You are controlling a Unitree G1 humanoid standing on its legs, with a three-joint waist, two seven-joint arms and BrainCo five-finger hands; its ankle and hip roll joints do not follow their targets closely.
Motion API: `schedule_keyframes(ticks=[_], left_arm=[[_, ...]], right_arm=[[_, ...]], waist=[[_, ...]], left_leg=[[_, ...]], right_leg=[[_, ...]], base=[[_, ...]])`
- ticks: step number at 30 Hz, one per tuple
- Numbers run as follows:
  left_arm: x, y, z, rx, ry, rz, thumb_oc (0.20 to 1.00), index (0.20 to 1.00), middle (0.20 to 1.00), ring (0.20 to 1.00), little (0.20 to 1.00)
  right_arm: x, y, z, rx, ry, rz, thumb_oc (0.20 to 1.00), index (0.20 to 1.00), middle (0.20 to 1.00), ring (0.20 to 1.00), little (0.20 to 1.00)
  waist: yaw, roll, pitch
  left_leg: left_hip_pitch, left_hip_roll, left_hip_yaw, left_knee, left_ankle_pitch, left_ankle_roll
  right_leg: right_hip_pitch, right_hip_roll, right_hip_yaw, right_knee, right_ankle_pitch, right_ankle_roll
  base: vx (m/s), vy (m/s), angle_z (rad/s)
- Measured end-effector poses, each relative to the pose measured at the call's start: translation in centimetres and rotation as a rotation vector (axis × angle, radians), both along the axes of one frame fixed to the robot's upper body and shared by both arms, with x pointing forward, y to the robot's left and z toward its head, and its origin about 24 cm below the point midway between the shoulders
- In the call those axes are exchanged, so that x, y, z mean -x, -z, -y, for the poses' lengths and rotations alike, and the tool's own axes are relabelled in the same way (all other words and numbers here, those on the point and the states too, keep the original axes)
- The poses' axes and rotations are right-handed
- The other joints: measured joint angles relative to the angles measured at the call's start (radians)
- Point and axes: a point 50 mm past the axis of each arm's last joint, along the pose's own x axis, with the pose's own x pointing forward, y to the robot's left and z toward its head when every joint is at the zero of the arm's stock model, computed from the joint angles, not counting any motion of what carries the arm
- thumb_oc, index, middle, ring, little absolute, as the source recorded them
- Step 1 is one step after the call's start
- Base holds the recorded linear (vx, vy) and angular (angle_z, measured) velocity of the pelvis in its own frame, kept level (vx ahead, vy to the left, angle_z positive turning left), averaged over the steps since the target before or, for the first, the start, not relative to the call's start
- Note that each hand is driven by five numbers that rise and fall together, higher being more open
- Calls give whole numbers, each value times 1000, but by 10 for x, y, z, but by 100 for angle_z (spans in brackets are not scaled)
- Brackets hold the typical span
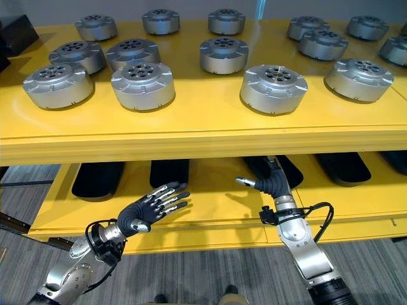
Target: Move parts from the plastic box to the shelf.
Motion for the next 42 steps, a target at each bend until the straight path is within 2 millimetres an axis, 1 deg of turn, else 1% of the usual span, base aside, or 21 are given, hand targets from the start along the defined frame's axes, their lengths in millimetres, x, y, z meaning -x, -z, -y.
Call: schedule_keyframes(ticks=[1,2,3,4,5,7,10,12,13,14,17,20,22,25,28,30,33,36,39,40,42], left_arm=[[1,1,6,-3,39,1,1000,1000,1000,1000,1000],[4,2,11,-2,72,-2,1000,1000,1000,1000,1000],[6,2,12,-13,91,-12,1000,1000,1000,1000,1000],[9,-2,9,-40,111,-2,1000,1000,1000,1000,1000],[10,-3,8,-52,116,4,1000,1000,1000,1000,1000],[10,-5,9,-48,114,8,1000,1000,1000,1000,1000],[10,-4,11,-36,107,-5,1000,1000,1000,1000,1000],[8,-6,9,-36,92,0,1000,1000,1000,1000,1000],[4,-8,6,-37,63,10,1000,1000,1000,1000,1000],[0,-12,8,-37,59,25,1000,1000,1000,1000,1000],[-4,-16,11,-27,49,43,1000,1000,1000,1000,1000],[-4,-16,10,-32,39,37,1000,1000,1000,1000,1000],[-6,-16,8,-39,23,38,1000,1000,1000,1000,1000],[-12,-25,0,-42,-2,74,1000,1000,1000,1000,1000],[-17,-35,-10,-27,-33,109,1000,1000,1000,1000,1000],[-18,-42,-13,-16,-35,128,1000,1000,1000,1000,1000],[-25,-53,-13,-6,-35,182,1000,1000,1000,1000,1000],[-29,-61,-11,-1,-13,212,1000,1000,1000,1000,1000],[-29,-62,-8,30,32,201,1000,1000,1000,1000,1000],[-31,-66,-3,23,66,214,1000,1000,1000,1000,1000],[-30,-67,-1,19,91,222,1000,1000,1000,1000,1000]], right_arm=[[1,-1,8,2,48,10,1000,1000,1000,1000,1000],[0,0,16,11,95,14,1000,1000,1000,1000,1000],[0,1,24,24,134,13,1000,1000,1000,1000,1000],[0,1,29,30,163,9,1000,1000,1000,1000,1000],[-1,-1,32,38,173,14,1000,1000,1000,1000,1000],[-1,-2,36,87,188,0,1000,1000,1000,1000,1000],[-1,-5,40,123,182,-4,1000,1000,1000,1000,1000],[-6,-4,36,129,152,-13,1000,1000,1000,1000,1000],[-21,-7,30,148,120,-8,1000,1000,1000,1000,1000],[-28,-11,30,156,113,4,1000,1000,1000,1000,1000],[-26,-11,34,214,124,1,1000,1000,1000,1000,1000],[-26,-17,43,238,154,11,1000,1000,1000,1000,1000],[-26,-20,51,290,176,8,1000,1000,1000,1000,1000],[-33,-31,58,330,207,24,1000,1000,1000,1000,1000],[-35,-26,70,338,260,-26,1000,1000,1000,1000,1000],[-36,-25,74,337,278,-35,1000,1000,1000,1000,1000],[-41,-23,88,334,347,-64,1000,1000,1000,1000,1000],[-51,-34,94,335,397,-43,1000,1000,1000,1000,1000],[-57,-38,105,424,464,-56,1000,1000,1000,1000,1000],[-59,-47,111,565,468,-53,1000,1000,1000,1000,1000],[-57,-57,117,644,482,-42,1000,1000,1000,1000,1000]], waist=[[-21,0,0],[-29,-5,-1],[-27,-14,-3],[-22,-27,-4],[-13,-24,0],[-15,-14,2],[-40,-16,8],[-33,-17,15],[-23,-19,31],[-9,-20,46],[-8,-21,57],[19,-22,71],[24,-23,81],[45,-22,139],[65,-18,182],[68,-20,202],[78,-18,237],[78,-16,274],[86,-14,288],[94,-1,299],[105,12,306]], left_leg=[[-3,-2,-41,-2,8,4],[-3,-2,-68,-4,14,3],[3,-7,-82,-15,19,3],[0,-10,-89,-27,34,-7],[-2,-5,-84,-27,41,-11],[-7,12,-70,-27,46,-16],[-26,25,-61,-28,53,-26],[-26,39,-10,-27,54,-28],[-23,50,39,-29,54,-29],[-26,54,59,-32,53,-30],[-35,48,42,-28,55,-27],[-46,48,31,-27,62,-32],[-85,48,8,-27,76,-30],[-116,49,-4,-15,81,-28],[-126,52,-11,-15,85,-28],[-128,53,-12,-13,85,-29],[-142,53,-23,-1,84,-29],[-147,54,-32,0,85,-30],[-160,53,-36,2,86,-30],[-163,49,-37,3,86,-30],[-163,47,-38,2,85,-29]], right_leg=[[1,-3,59,32,-15,3],[9,-4,119,47,-28,17],[19,-7,145,39,-44,24],[34,-11,139,-11,-48,29],[43,-3,141,-43,-34,26],[50,12,143,-88,-4,20],[48,26,144,-134,29,18],[16,37,131,-134,59,12],[-18,45,59,-134,95,-3],[-28,38,38,-135,103,-9],[-29,35,30,-135,99,-3],[-34,40,22,-135,102,-8],[-59,41,7,-135,108,-12],[-79,41,1,-135,116,-20],[-85,45,-5,-134,117,-21],[-86,45,-7,-134,117,-21],[-87,44,-18,-133,117,-21],[-87,44,-24,-132,118,-23],[-96,43,-29,-132,119,-23],[-99,39,-29,-130,119,-23],[-99,37,-31,-130,119,-23]], base=[[25,-61,95],[25,-87,86],[-1,-100,56],[-47,-109,18],[-58,-90,-4],[-36,-46,-21],[-39,-1,-17],[-82,-34,-69],[-33,-80,-97],[-6,-79,-72],[-30,-65,3],[-98,-42,12],[-138,-39,25],[-86,-52,11],[-58,-61,6],[-44,-58,3],[-66,-59,10],[-70,-23,6],[-74,7,6],[0,0,0],[-15,13,2]])
